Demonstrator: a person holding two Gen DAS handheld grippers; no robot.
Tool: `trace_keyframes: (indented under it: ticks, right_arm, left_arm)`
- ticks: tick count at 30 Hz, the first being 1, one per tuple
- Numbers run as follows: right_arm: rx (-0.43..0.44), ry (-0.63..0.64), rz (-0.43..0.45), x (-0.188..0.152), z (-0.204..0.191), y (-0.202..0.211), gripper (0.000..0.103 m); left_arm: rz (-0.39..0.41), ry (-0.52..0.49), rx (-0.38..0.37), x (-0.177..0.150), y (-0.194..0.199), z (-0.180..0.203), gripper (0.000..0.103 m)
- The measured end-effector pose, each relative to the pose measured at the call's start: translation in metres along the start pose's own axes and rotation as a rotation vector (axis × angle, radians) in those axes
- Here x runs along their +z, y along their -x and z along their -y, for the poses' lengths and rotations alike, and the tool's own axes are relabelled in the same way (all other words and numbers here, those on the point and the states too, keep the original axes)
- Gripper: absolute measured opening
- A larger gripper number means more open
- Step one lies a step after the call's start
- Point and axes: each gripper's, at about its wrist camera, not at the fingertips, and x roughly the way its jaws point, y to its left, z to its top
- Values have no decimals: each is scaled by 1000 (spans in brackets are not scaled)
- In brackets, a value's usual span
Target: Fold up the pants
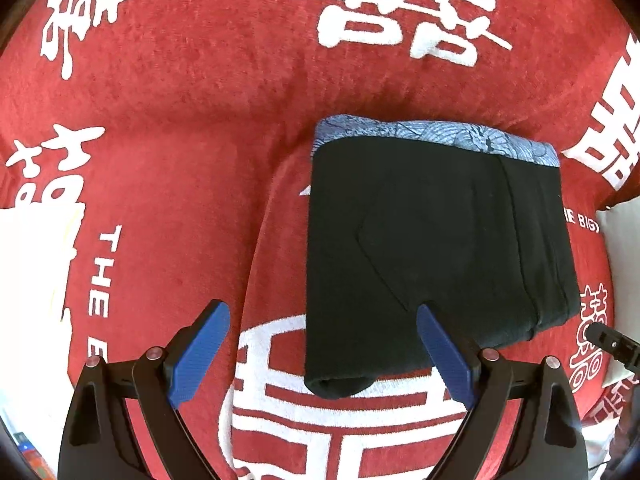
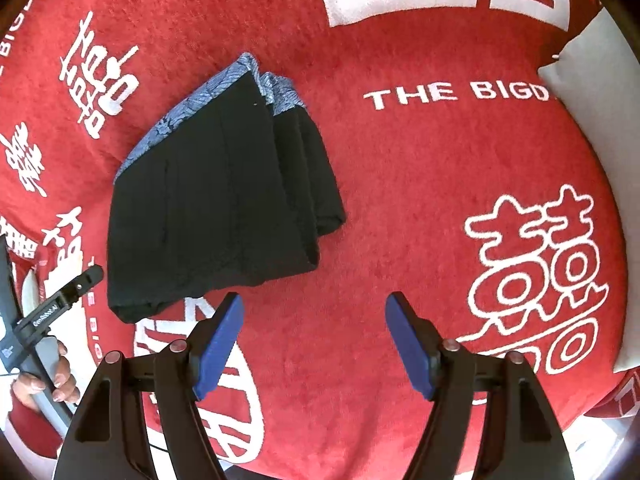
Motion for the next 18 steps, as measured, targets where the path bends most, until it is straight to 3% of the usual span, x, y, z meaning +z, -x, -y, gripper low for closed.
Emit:
trace_keyframes:
  ticks: [18]
  right_arm:
    - [-38,83,-2,24,-13,-6,76]
  left_arm:
    - [-16,16,-24,18,-10,-4,95]
